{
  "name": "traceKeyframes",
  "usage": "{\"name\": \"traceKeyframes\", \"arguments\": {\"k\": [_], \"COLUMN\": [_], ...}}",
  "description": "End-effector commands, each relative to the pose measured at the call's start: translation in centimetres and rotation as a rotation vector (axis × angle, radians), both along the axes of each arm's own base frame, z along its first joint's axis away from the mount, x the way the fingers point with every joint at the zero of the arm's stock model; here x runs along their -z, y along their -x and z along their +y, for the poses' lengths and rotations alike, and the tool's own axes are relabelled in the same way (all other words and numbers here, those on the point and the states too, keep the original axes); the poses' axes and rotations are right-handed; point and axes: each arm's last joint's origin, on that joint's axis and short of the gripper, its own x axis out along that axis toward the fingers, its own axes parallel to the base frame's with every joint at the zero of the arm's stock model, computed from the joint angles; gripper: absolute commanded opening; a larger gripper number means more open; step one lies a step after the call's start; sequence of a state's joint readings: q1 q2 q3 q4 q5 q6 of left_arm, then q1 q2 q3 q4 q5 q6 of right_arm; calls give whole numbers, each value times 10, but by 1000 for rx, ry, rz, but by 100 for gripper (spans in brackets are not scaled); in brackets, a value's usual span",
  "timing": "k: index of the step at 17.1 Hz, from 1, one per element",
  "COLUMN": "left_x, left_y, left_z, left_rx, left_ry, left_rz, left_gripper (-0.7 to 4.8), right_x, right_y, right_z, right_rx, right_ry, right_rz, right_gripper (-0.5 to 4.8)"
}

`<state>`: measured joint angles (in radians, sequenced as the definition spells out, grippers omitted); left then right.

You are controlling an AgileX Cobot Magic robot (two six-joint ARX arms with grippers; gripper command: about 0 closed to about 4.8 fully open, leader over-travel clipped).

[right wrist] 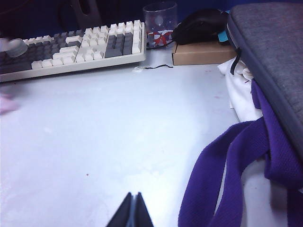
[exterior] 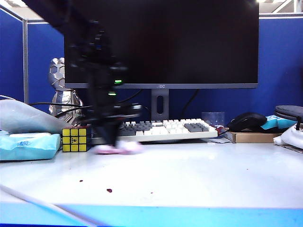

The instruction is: Use the wet wipes on the table to wipe the cherry juice off the table, then put the wipes back on the table.

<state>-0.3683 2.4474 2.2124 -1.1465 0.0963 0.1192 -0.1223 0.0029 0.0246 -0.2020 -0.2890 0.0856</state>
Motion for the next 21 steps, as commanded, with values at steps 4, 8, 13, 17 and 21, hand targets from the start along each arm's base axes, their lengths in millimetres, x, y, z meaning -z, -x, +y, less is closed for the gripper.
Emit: {"name": "traceKeyframes", "arguments": {"k": [4,8,13,17,21], "left_x": [-57,-65,-144,-201,-177], "left_y": [18,24,54,86,74], "left_z": [17,11,11,24,18], "left_rx": [-30,-12,-18,-32,-37], "left_ry": [64,115,205,271,283], "left_rz": [-12,-4,-197,-329,-335], "left_gripper": [-6,-6,-6,-6,-6], "right_x": [0,0,0,0,0], "right_y": [0,0,0,0,0], "right_z": [0,0,0,0,0], "right_rx": [-1,-1,-1,-1,-1], "right_ry": [-1,0,0,-1,-1], "right_rz": [-1,-1,-1,-1,-1], "right_gripper": [-1,-1,-1,-1,-1]}}
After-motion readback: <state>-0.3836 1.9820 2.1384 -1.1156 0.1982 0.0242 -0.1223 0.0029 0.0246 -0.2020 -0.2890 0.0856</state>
